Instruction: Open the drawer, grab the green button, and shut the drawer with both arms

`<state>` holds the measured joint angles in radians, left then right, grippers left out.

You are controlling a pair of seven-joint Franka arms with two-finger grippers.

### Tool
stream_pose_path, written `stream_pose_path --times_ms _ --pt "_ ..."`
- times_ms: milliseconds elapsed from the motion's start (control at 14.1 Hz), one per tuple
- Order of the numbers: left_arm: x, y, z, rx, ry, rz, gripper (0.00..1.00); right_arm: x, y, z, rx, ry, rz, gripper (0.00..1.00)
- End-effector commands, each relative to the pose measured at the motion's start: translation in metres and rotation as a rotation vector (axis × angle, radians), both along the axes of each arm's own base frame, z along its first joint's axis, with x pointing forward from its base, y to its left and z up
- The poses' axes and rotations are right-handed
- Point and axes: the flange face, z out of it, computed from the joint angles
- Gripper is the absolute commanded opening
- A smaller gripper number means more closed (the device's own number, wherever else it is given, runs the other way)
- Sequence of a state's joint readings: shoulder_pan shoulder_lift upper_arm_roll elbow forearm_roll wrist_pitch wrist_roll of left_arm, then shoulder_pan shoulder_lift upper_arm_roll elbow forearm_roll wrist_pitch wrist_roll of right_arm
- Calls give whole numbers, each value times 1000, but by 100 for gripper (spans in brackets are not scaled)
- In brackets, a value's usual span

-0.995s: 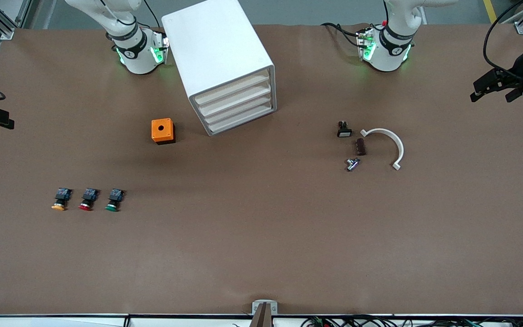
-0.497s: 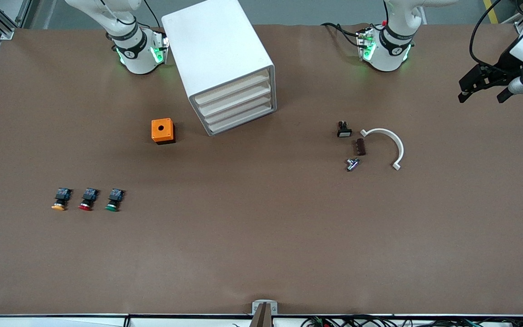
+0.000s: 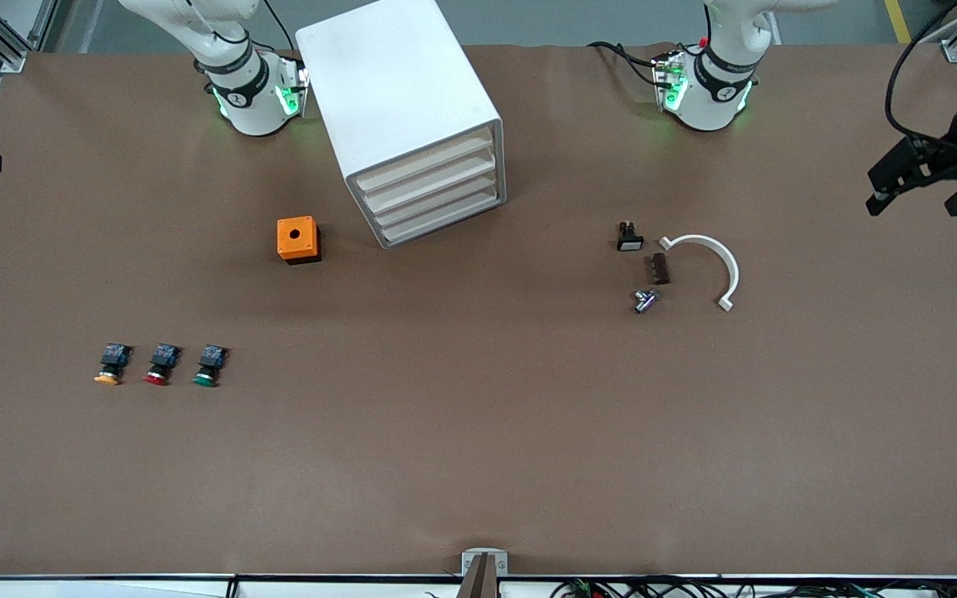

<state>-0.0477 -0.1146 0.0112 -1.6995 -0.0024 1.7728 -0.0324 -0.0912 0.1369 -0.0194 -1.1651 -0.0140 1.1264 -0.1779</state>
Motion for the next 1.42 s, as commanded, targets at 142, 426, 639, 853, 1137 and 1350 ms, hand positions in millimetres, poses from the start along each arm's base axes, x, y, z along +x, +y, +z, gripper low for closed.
stream_pose_path --times_ms 142,426,639,853,1137,1350 --pt "32 -8 -7 -15 40 19 100 -11 -1 -11 16 41 2 100" --pt "38 -9 -19 -16 63 20 100 -57 0 -25 12 -34 -1 100" --pt "37 -9 -13 -19 53 46 100 -77 -3 -29 18 -77 -19 100" --pt "33 -5 -4 -19 37 52 100 -81 -8 -26 37 -84 -33 100" --pt "30 -6 2 -61 29 57 100 -83 -9 -19 38 -110 -31 100" --pt "28 -6 -2 -53 56 57 100 -83 -5 -9 33 -166 -24 100"
